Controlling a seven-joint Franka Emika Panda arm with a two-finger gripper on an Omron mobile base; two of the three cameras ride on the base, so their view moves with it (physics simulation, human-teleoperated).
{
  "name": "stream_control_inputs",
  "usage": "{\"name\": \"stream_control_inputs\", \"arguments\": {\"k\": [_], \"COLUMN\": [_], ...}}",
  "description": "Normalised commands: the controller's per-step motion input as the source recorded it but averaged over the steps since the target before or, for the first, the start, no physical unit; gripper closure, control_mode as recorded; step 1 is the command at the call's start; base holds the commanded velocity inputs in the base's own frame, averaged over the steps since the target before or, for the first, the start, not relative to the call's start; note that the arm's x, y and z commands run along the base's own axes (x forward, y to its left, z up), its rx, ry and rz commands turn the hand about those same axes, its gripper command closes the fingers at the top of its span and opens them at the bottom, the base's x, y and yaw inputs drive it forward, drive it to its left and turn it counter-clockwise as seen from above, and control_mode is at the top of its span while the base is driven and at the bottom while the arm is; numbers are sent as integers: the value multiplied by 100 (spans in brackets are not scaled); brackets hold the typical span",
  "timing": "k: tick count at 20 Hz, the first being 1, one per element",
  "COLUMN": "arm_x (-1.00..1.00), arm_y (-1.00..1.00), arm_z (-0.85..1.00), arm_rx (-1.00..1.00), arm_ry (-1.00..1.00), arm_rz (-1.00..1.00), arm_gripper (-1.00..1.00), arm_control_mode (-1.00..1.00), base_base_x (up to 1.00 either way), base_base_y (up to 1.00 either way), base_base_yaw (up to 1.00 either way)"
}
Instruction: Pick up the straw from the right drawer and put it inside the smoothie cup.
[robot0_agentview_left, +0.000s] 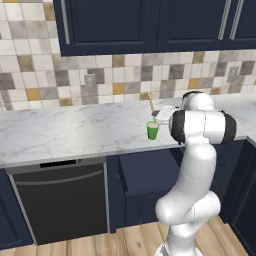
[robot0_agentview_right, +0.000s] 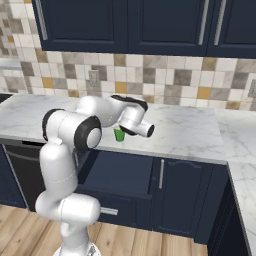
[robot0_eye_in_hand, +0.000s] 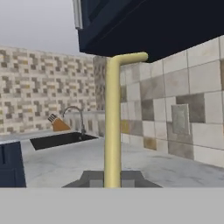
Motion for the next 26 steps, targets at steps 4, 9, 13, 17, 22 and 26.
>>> {"name": "stream_control_inputs", "arguments": {"k": [4,9,13,17,22,26], "arm_x": [31,36,29,20,28,21], "arm_y": [-9,-1,0,0,0,0], "arm_z": [0,-12,-32,-34,-17,-12], "arm_rx": [2,2,5,9,10,3], "arm_ry": [0,0,-3,-3,-2,0], "arm_rz": [24,23,14,5,3,1], "arm_gripper": [100,100,100,100,100,100], "arm_control_mode": [-100,-100,-100,-100,-100,-100], "base_base_x": [0,0,0,0,0,0], "base_base_y": [0,0,0,0,0,0], "base_base_yaw": [0,0,0,0,0,0]}}
